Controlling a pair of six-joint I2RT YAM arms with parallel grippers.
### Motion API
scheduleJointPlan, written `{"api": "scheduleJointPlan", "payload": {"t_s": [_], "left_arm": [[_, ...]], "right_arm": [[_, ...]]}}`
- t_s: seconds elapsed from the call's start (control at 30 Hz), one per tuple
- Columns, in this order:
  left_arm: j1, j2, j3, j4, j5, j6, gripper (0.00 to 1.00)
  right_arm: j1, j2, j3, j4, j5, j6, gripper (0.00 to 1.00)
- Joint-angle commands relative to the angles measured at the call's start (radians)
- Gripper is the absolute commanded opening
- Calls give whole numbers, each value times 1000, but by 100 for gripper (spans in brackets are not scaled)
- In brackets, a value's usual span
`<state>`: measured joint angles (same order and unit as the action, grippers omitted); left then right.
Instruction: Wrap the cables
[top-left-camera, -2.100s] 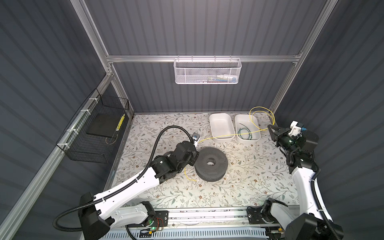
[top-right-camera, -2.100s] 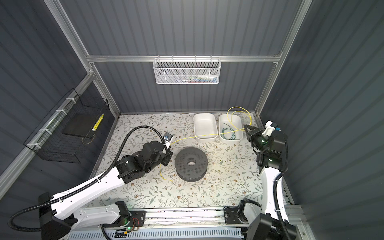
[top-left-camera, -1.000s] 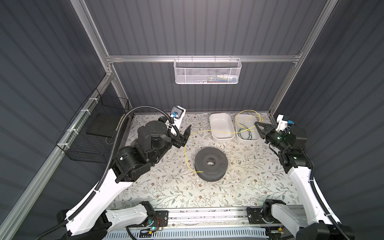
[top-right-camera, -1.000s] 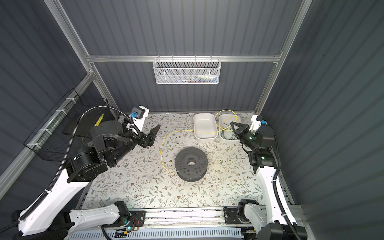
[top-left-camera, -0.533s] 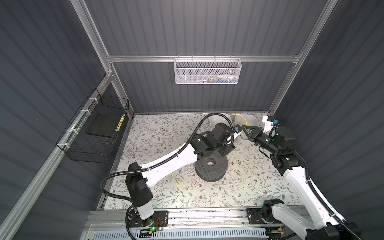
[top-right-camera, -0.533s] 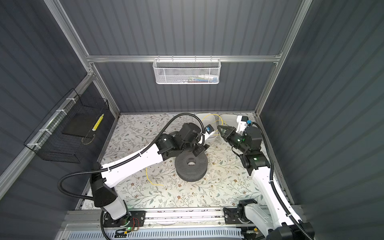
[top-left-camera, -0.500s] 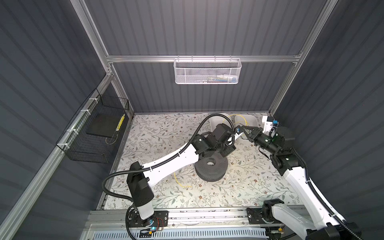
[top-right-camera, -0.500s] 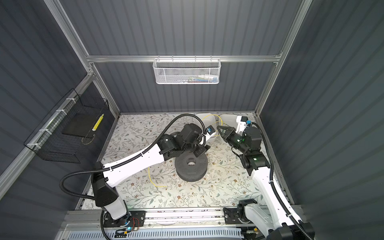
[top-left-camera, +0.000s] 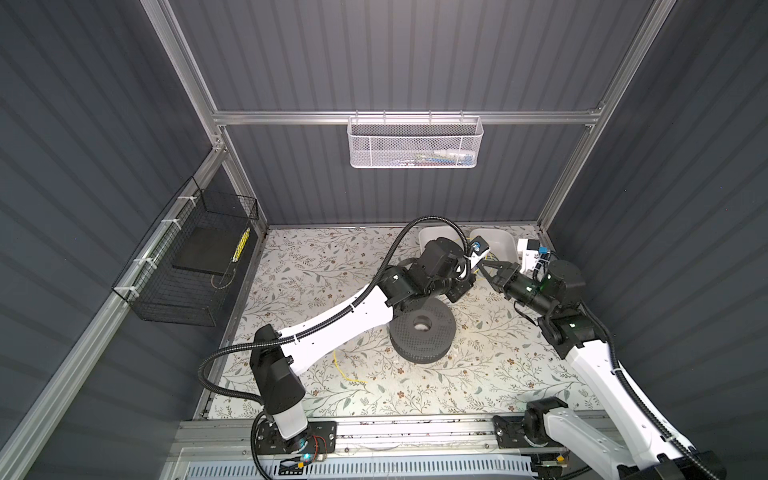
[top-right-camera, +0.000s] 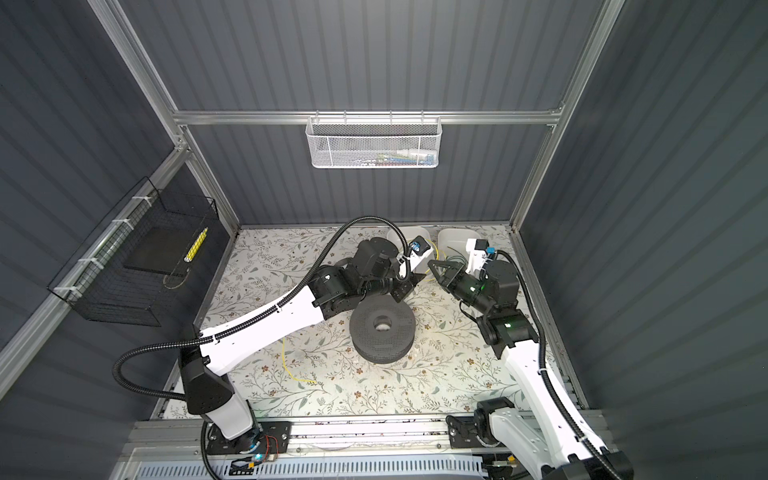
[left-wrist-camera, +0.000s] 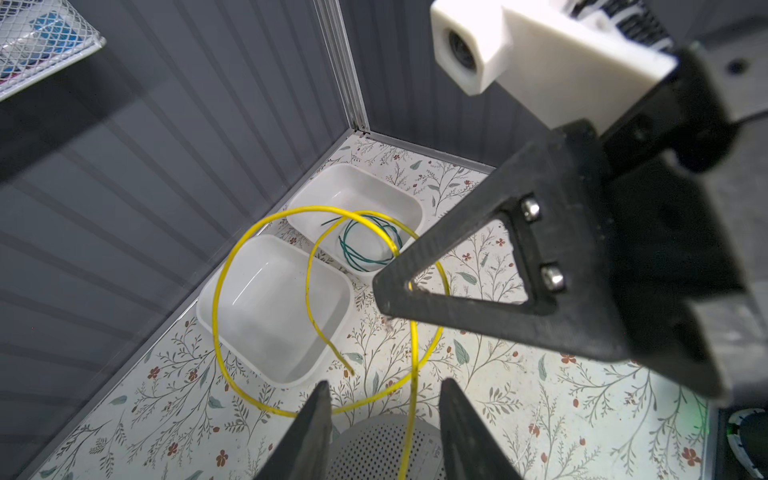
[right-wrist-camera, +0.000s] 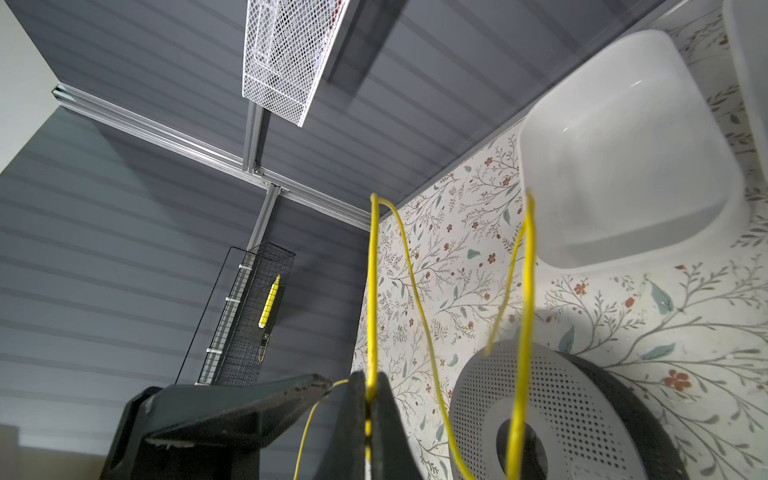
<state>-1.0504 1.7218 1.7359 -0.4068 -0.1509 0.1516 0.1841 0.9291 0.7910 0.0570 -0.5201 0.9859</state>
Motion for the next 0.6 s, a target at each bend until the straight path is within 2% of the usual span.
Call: {"api": "scheduleJointPlan", "payload": {"t_s": [0.0, 0.43, 0.57], "left_arm": [[6, -12, 1, 7, 29, 22, 42], [6, 7, -28, -11, 24, 10, 42], [6, 7, -41, -5, 16, 14, 39]], "right_arm": [[12, -13, 0, 23, -8, -7, 0], [37, -9, -4, 24, 6, -9, 0], [44, -11, -2, 26, 8, -6, 0]]}}
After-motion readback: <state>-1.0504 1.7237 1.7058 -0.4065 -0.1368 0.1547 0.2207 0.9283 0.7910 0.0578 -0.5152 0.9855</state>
